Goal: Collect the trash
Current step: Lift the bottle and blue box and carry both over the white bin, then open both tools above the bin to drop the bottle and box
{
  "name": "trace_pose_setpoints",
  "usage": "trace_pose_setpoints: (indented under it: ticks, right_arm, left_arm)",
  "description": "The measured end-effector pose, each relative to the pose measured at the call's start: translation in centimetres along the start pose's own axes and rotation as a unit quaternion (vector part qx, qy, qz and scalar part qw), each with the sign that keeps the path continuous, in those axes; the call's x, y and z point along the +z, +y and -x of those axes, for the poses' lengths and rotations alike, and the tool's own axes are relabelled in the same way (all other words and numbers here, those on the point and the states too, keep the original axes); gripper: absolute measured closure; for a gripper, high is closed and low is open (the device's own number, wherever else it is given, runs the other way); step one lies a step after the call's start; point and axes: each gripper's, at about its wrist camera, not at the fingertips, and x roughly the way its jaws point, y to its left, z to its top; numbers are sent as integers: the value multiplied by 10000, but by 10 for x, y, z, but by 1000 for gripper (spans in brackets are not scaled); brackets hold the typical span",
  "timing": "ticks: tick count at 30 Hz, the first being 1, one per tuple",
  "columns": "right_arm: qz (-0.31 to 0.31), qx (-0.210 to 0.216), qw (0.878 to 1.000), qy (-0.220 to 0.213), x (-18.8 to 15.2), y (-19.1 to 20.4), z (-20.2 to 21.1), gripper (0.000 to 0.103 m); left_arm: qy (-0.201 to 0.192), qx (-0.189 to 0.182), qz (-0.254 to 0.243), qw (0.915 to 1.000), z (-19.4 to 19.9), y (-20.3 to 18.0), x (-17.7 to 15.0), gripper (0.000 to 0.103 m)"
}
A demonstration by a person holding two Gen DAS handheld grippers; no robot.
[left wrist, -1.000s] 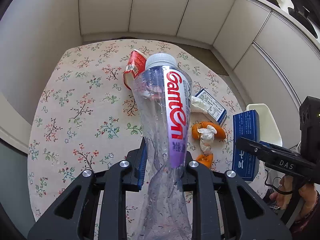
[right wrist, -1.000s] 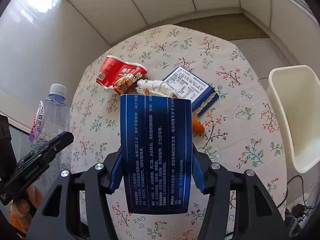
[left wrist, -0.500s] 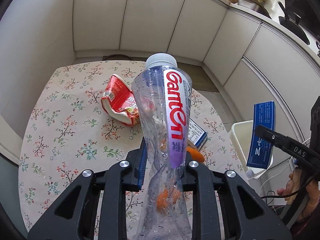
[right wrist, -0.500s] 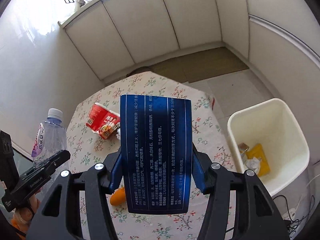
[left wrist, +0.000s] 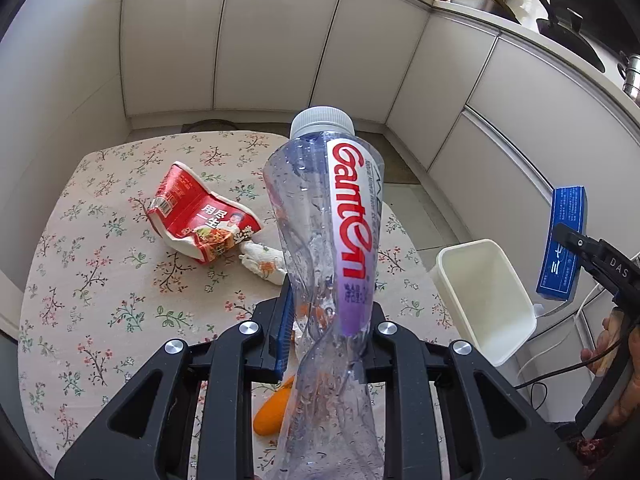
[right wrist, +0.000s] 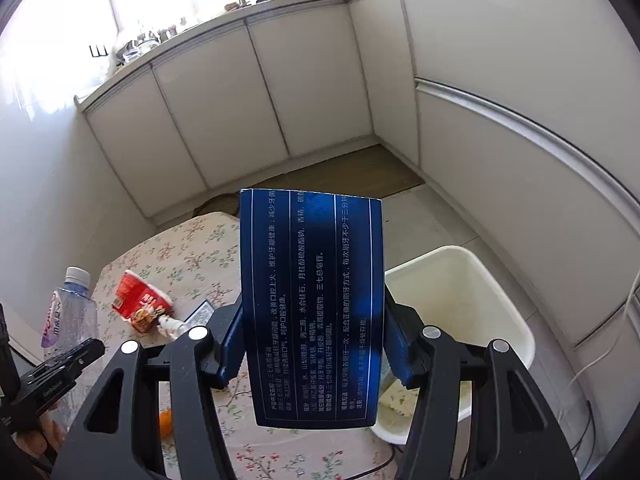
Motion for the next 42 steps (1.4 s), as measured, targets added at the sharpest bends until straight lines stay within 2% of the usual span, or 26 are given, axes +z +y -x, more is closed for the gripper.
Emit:
trace_pose_setpoints:
  ticks: [4, 9, 11, 12, 13, 19, 23, 30, 36, 42]
  right_arm:
    - [129, -465, 9985, -254, -1, -23, 1, 47]
    - [236, -771, 9959, -403, -3, -41, 1, 46]
    - [251, -844, 9951, -440, -2, -45, 5, 39]
    - [226, -874, 9948, -480, -2, -49, 9, 28]
    - [190, -909, 9942, -534, -1, -53, 13, 23]
    - [69, -1163, 9894, -864, 0, -78, 39, 15]
    - [47, -1514, 9825, -1086, 1, -99, 55, 12]
    - [-419, -1896, 9725, -1287, 3, -138, 74, 7]
    - [-832, -2070, 9672, -1214, 1, -165, 76, 7]
    - [-982, -2215, 9629, -1192, -1, -172, 77, 7]
  left_arm:
    - [-34, -18, -66, 10000, -4, -16, -2, 82]
    - [-201, -36, -244, 9995, -4, -41, 2, 82]
    - [-294, -63, -352, 9989, -3, -55, 4, 82]
    - [-332, -109, -367, 9987, -2, -62, 5, 82]
    - [-344, -176, -373, 9986, -3, -70, 6, 82]
    - [-389, -531, -549, 9963, -12, -124, 12, 82]
    - [-420, -813, -684, 9935, -16, -165, 17, 82]
    - [-290, -1201, -932, 9880, -34, -222, 20, 81]
    - [-114, -1374, -1029, 9851, -57, -251, 25, 81]
    - [125, -1534, -1001, 9830, -89, -275, 35, 81]
